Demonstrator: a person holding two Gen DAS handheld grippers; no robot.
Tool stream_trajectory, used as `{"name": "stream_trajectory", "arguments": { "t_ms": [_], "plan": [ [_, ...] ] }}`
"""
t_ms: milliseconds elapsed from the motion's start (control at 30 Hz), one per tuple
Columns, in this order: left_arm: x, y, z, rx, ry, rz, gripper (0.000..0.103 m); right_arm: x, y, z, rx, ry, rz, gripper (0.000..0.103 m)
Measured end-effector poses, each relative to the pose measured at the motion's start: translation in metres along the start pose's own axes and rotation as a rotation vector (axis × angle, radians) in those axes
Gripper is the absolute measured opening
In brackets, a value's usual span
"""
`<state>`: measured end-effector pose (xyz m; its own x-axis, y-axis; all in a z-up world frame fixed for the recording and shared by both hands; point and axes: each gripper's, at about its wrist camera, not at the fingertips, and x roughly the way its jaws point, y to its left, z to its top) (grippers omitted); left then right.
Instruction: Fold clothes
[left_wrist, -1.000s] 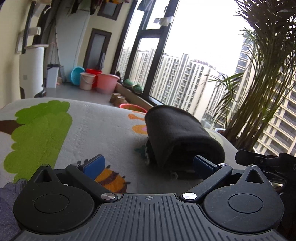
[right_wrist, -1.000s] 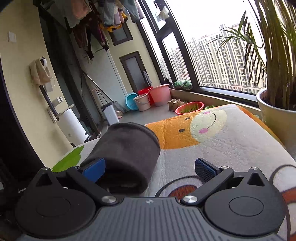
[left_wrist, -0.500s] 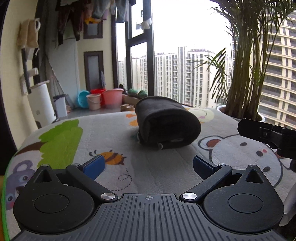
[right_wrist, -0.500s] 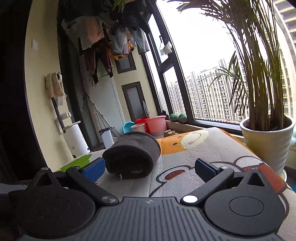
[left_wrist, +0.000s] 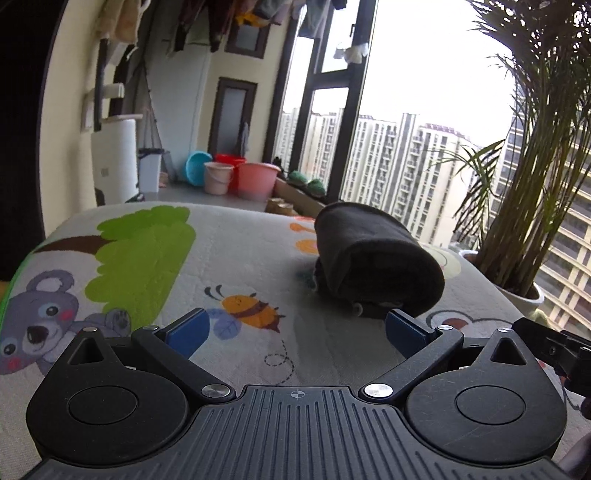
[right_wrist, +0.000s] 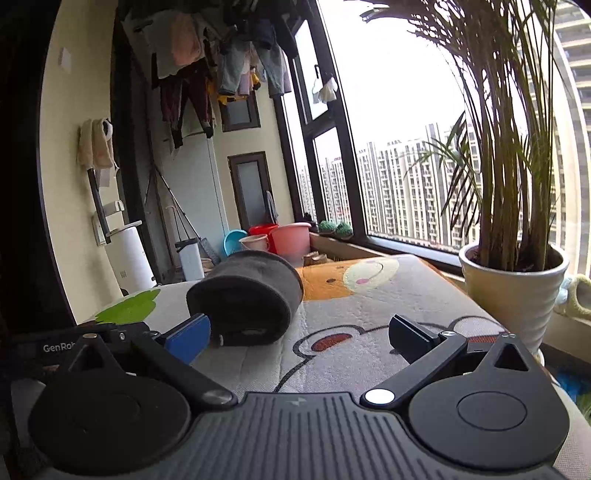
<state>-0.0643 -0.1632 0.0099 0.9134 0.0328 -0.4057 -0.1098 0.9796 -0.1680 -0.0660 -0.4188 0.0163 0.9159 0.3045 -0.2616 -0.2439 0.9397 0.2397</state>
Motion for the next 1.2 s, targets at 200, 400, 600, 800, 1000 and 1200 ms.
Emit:
{"name": "stream_trajectory", "arguments": {
  "t_ms": [200,400,600,800,1000,1200],
  "plan": [
    [-0.009,-0.013,-0.005,0.094,-0.023,0.014,0.103,0.006,-0.004,-0.001,0.042,0.041,0.003,0.103],
    [-0.015,-0.031,-0.011,0.215,-0.055,0.028,0.103,0.002,0.019,-0.010,-0.111,0.009,-0.011,0.103],
    [-0.024,-0.024,-0.013,0.205,-0.076,0.059,0.103,0.001,0.017,-0.010,-0.084,0.002,-0.045,0.103],
    [-0.025,-0.020,-0.012,0.195,-0.075,0.061,0.103,0.006,0.018,-0.010,-0.101,0.034,-0.042,0.103],
    [-0.026,-0.020,-0.013,0.195,-0.077,0.060,0.103,0.007,0.015,-0.008,-0.083,0.045,-0.038,0.103],
    [-0.027,-0.018,-0.013,0.189,-0.077,0.053,0.103,0.010,0.012,-0.008,-0.059,0.054,-0.037,0.103]
  ]
}}
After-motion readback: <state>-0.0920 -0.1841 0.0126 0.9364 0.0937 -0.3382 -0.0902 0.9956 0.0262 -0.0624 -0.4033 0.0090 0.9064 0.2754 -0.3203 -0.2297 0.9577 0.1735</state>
